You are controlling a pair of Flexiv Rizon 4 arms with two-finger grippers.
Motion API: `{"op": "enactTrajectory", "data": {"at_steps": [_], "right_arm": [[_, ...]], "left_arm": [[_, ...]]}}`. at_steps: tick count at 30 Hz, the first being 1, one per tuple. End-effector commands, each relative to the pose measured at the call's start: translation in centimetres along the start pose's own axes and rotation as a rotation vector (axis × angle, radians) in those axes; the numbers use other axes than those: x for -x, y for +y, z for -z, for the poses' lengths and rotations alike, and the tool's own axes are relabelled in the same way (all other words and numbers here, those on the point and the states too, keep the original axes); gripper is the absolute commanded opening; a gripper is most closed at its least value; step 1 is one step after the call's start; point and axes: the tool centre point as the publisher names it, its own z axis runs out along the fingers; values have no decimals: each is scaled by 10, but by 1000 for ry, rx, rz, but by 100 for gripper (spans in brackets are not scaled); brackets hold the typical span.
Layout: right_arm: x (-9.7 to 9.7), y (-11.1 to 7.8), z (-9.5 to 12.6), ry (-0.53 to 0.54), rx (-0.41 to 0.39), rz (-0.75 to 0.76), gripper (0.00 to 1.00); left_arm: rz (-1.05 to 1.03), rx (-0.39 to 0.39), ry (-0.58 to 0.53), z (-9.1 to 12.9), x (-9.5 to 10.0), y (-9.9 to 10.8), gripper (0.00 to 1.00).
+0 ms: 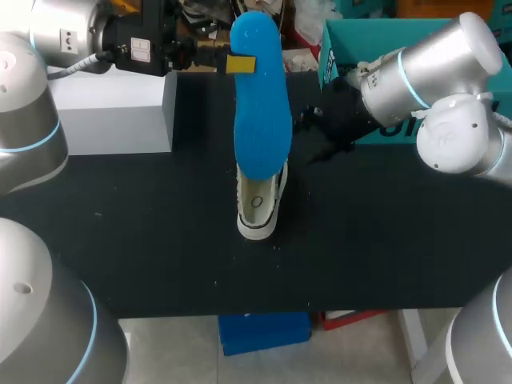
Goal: Take the shoe out of the shoebox, open the shoe tongue, remove and reinsert the insole, then place the shoe into the shoebox
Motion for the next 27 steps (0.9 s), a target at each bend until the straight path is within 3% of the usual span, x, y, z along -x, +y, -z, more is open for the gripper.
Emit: {"op": "enactTrajectory", "data": {"at_steps": [1,17,26,27], "right_arm": [[5,-3,14,137,3,11,100],[-11,3,35,496,44,-5,100],[-14,1,39,570,84,4,100],[-14,1,39,570,84,4,100]], "left_arm": [[-1,-1,-3,-2,0,1,0],[-1,-1,-3,-2,0,1,0],[-1,-1,-3,-2,0,1,0],[-156,28,-95,0,-2,-2,0]]}}
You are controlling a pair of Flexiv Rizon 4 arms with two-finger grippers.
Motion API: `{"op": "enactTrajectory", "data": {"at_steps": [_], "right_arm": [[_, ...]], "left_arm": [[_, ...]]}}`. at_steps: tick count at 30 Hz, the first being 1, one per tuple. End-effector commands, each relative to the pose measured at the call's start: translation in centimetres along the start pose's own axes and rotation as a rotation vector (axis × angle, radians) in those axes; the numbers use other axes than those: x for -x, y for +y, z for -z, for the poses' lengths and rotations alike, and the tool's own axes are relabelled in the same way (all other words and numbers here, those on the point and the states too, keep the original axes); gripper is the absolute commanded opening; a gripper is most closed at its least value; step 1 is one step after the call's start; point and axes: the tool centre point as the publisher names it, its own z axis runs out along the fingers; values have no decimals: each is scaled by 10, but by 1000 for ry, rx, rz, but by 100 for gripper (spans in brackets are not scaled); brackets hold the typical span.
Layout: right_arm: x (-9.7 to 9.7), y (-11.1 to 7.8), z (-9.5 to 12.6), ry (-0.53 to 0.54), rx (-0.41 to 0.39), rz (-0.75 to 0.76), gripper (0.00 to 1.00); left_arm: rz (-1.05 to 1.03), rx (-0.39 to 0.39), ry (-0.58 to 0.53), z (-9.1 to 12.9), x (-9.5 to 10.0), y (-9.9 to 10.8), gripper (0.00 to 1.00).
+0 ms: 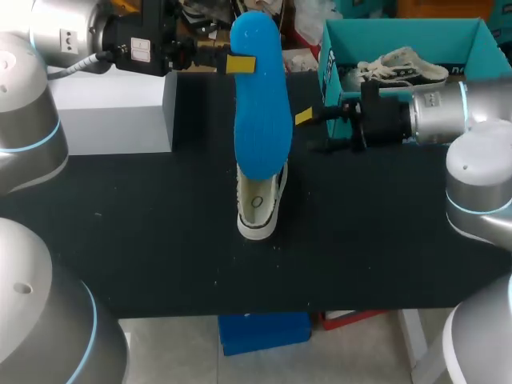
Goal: Take the shoe out of the shoebox, open the shoe tongue, remove and reinsert the insole, then place the shoe into the shoebox
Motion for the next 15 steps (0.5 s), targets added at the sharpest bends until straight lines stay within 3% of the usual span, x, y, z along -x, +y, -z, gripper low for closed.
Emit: {"op": "enactTrajectory", "data": {"at_steps": [1,4,7,11,15], "right_arm": [[3,-6,0,66,14,2,100],[3,-6,0,66,14,2,100],[3,-6,0,66,14,2,100],[3,-6,0,66,14,2,100],[3,-6,0,66,14,2,100]], "left_arm": [[-299,65,-124,0,-7,-5,0],[-684,178,-191,-3,-24,0,0],[-917,301,-242,-6,-35,18,0],[-979,360,-212,-11,-50,44,0],[-979,360,-212,-11,-50,44,0]]}}
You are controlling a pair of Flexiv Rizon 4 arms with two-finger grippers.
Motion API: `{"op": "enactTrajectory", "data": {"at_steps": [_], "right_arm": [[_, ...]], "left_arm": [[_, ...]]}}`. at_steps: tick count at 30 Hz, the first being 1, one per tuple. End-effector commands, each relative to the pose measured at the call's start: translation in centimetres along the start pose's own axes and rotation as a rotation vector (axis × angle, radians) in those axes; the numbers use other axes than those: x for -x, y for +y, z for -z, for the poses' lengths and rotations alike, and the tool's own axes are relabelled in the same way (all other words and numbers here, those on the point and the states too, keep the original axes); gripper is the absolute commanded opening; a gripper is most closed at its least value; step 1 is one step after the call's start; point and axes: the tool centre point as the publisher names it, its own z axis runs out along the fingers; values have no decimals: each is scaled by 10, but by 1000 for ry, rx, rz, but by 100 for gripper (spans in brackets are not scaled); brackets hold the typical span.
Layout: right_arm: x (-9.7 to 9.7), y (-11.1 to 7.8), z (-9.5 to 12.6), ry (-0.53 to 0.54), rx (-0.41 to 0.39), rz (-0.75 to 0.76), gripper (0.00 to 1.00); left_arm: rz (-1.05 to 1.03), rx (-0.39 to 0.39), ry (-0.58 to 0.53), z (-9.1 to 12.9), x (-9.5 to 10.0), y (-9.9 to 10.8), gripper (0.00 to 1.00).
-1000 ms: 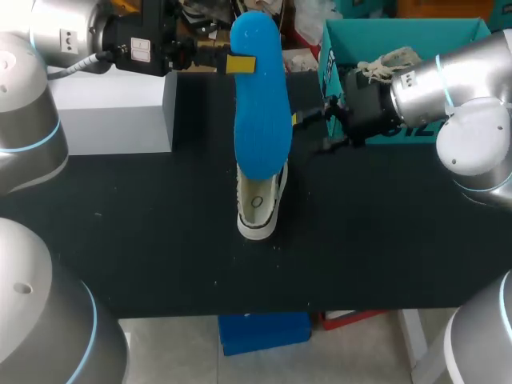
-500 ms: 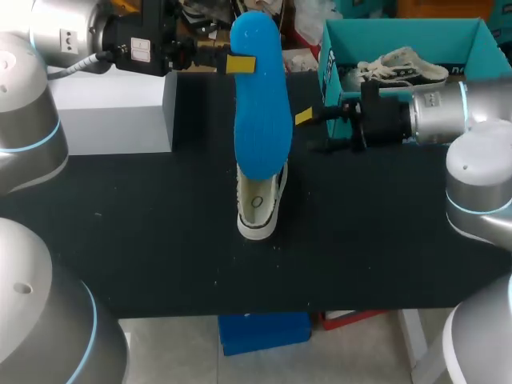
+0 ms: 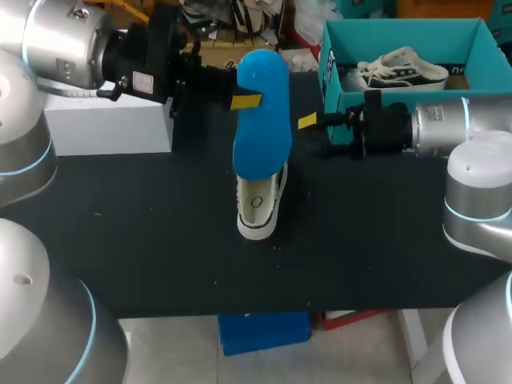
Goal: Take the shoe out of the shoebox, open the shoe tongue, remove and reinsert the insole, then place the shoe into the shoebox
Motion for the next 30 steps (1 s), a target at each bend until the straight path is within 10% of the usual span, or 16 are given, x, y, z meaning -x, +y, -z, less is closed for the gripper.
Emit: {"op": "enactTrajectory", "data": {"at_steps": [1,17,30], "right_arm": [[0,0,-1,-1,1,0,100],[0,0,-1,-1,1,0,100],[0,0,-1,-1,1,0,100]], "left_arm": [[-554,220,-143,4,-17,1,0],[-554,220,-143,4,-17,1,0],[-947,215,-289,17,-108,95,0]]}}
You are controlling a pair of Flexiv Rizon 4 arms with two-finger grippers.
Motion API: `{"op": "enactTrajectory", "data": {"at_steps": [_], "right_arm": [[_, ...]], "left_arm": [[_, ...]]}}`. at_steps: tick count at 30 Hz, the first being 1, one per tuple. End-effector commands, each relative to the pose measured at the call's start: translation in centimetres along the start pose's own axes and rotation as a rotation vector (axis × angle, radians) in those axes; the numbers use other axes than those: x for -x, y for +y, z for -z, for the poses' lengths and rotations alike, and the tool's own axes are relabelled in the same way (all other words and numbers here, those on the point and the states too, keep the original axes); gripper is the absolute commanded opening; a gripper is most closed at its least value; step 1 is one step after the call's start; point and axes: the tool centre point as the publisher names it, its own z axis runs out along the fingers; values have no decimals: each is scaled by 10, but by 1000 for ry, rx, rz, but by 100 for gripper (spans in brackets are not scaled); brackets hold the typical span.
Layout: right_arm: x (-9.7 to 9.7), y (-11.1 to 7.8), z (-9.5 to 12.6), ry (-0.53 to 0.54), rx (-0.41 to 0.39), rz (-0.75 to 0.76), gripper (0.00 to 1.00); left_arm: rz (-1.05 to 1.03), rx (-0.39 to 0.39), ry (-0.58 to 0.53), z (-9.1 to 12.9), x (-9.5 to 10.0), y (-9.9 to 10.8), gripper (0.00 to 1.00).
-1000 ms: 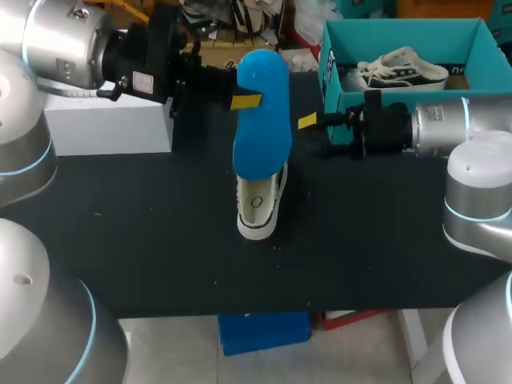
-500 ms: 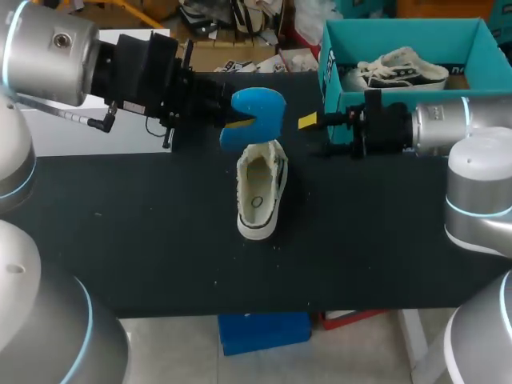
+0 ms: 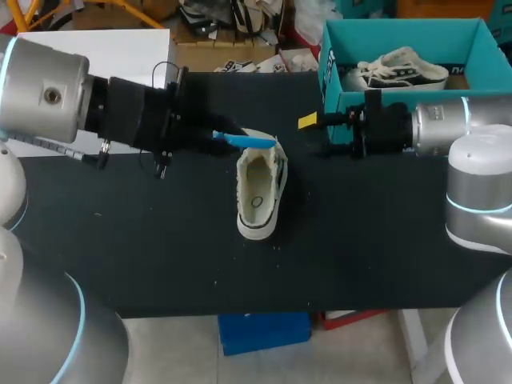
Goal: Take the shoe out of the shoebox, open the shoe tongue, remove and reinsert the insole, then place the shoe into the shoebox
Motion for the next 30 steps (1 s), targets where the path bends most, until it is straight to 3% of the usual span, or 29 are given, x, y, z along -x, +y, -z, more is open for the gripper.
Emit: {"op": "enactTrajectory", "data": {"at_steps": [1,2,6,7,10,25,27,29,30], "right_arm": [[0,0,-2,-1,3,0,100],[0,0,-2,-1,3,0,100],[0,0,-2,-1,3,0,100],[0,0,-2,-1,3,0,100],[0,0,-2,-1,3,0,100],[0,0,-2,-1,3,0,100],[0,0,-2,-1,3,0,100],[0,0,-2,-1,3,0,100],[0,0,-2,-1,3,0,100]], "left_arm": [[-172,26,-158,14,-97,-6,0],[-183,-4,-174,14,-104,-7,0],[-313,38,-219,15,-126,-6,0],[-390,84,-203,14,-132,-7,0],[-336,91,-165,13,-153,-6,0],[-336,91,-165,13,-153,-6,0],[-406,55,-208,12,-149,-12,0],[-514,86,-197,9,-150,-13,0],[-524,54,-221,7,-151,-13,0]]}}
